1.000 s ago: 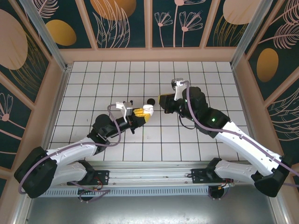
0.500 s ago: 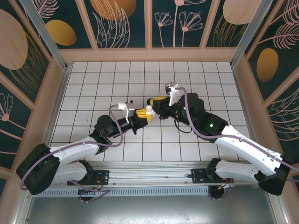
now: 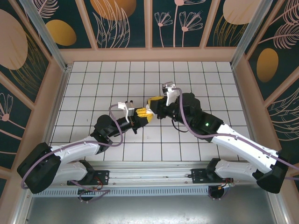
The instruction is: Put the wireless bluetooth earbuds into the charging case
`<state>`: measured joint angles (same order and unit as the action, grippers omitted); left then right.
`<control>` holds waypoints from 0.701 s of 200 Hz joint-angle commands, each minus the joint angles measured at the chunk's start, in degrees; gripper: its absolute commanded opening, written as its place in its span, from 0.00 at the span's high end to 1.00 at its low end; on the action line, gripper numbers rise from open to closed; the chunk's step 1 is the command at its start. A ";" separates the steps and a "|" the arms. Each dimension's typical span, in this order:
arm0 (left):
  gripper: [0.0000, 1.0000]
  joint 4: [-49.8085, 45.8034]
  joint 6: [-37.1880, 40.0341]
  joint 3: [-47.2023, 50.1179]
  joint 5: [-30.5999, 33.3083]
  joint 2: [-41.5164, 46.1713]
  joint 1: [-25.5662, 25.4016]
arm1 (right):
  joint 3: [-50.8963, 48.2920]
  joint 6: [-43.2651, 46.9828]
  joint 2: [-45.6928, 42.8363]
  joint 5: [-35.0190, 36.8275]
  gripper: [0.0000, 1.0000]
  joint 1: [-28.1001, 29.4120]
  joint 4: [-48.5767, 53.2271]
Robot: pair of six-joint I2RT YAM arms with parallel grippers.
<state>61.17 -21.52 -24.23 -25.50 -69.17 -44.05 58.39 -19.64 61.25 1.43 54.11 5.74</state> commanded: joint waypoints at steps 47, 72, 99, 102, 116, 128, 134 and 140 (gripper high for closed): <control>1.00 2.69 0.46 -1.02 1.25 0.06 -0.39 | -1.60 -2.23 0.34 -0.29 0.85 0.54 -1.61; 1.00 1.61 1.09 -1.08 2.20 0.48 -0.34 | -1.69 -2.81 0.44 -0.29 0.85 0.72 -1.54; 1.00 0.81 1.45 -1.44 2.98 0.62 -0.35 | -1.03 -3.30 0.85 -0.29 0.85 1.03 -0.83; 1.00 0.62 1.48 -1.50 3.12 0.61 -0.41 | -1.00 -3.32 0.95 -0.29 0.85 1.08 -0.74; 1.00 0.18 1.59 -1.61 3.69 0.61 -0.35 | -0.82 -3.53 1.09 -0.31 0.85 1.31 -0.33; 1.00 0.32 1.74 -1.42 3.96 0.64 -0.38 | -0.99 -3.74 1.10 -0.29 0.85 1.40 -0.26; 1.00 0.51 1.77 -1.28 4.09 0.71 -0.42 | -1.14 -3.78 1.12 -0.31 0.85 1.38 -0.20; 1.00 0.51 1.77 -1.26 4.17 0.77 -0.40 | -1.30 -3.90 1.09 -0.29 0.85 1.35 -0.30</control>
<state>59.81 -21.04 -24.23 -22.83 -69.17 -44.07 57.23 -22.31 62.08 1.45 54.81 5.80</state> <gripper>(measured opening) 0.163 0.155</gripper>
